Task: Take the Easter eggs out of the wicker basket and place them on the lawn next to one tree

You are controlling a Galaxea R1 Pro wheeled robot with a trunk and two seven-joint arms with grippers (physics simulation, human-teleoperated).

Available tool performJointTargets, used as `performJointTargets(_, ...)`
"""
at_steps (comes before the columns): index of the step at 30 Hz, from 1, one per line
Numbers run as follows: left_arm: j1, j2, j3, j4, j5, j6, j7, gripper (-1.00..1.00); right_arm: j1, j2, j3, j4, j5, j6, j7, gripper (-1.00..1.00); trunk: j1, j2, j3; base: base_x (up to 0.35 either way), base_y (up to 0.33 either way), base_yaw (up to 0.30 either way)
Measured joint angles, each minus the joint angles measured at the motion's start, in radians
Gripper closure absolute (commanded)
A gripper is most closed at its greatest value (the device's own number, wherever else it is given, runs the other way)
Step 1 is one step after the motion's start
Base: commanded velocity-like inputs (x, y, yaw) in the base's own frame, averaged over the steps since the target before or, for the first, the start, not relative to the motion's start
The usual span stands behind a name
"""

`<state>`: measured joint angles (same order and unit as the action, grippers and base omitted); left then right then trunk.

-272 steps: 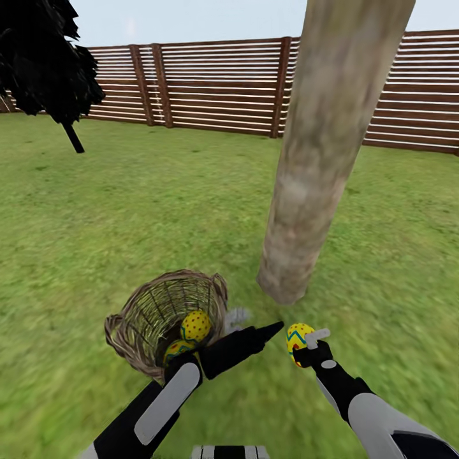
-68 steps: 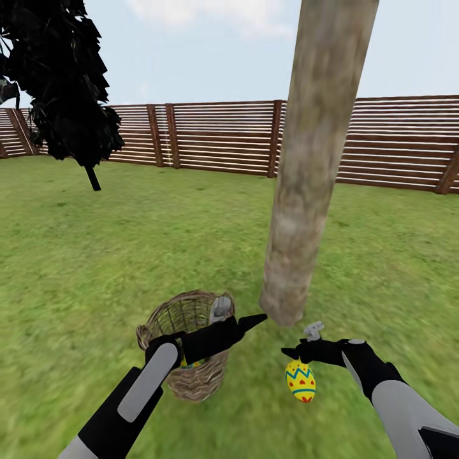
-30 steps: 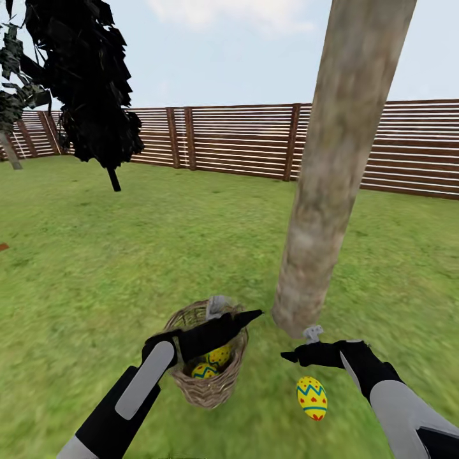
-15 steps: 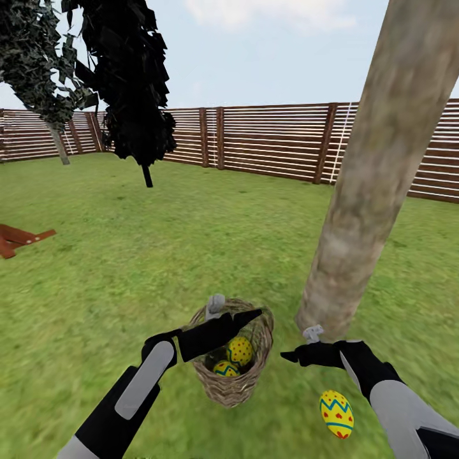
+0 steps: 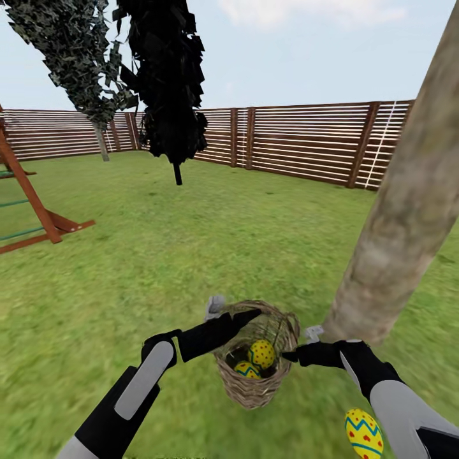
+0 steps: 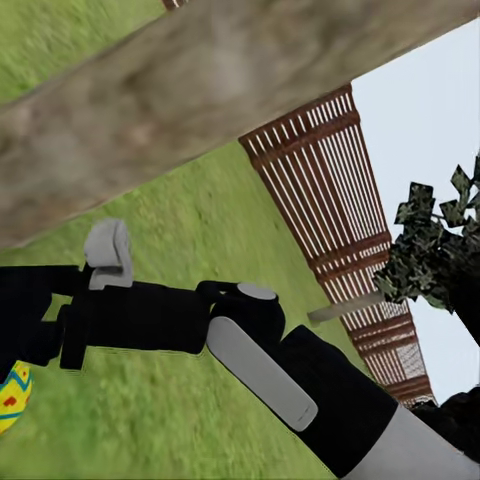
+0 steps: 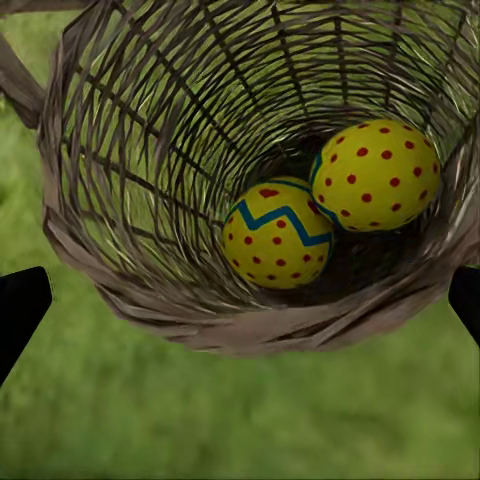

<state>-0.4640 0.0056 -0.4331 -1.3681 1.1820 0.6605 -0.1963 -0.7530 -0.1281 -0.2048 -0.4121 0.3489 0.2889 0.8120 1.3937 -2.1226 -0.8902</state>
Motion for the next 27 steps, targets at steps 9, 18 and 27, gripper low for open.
performJointTargets(9, 0.000, -0.001, 0.001, 0.001, -0.001, 0.001, 0.000, -1.00, 0.000, 0.000, 0.000, 0.000, 0.000, 0.000, 0.000, -1.00, 0.000, 0.000, 0.000, 0.085, 0.000, 0.290)
performJointTargets(18, 0.000, -0.001, 0.001, 0.001, -0.001, 0.000, 0.000, -1.00, 0.000, 0.000, 0.000, 0.000, 0.000, 0.000, -0.001, -1.00, -0.001, 0.000, 0.000, 0.326, 0.000, 0.258)
performJointTargets(27, 0.000, 0.000, 0.001, 0.001, -0.001, -0.002, 0.000, -1.00, 0.000, -0.001, 0.002, 0.000, 0.003, -0.002, -0.016, -1.00, 0.000, 0.000, 0.000, 0.046, 0.000, 0.018)
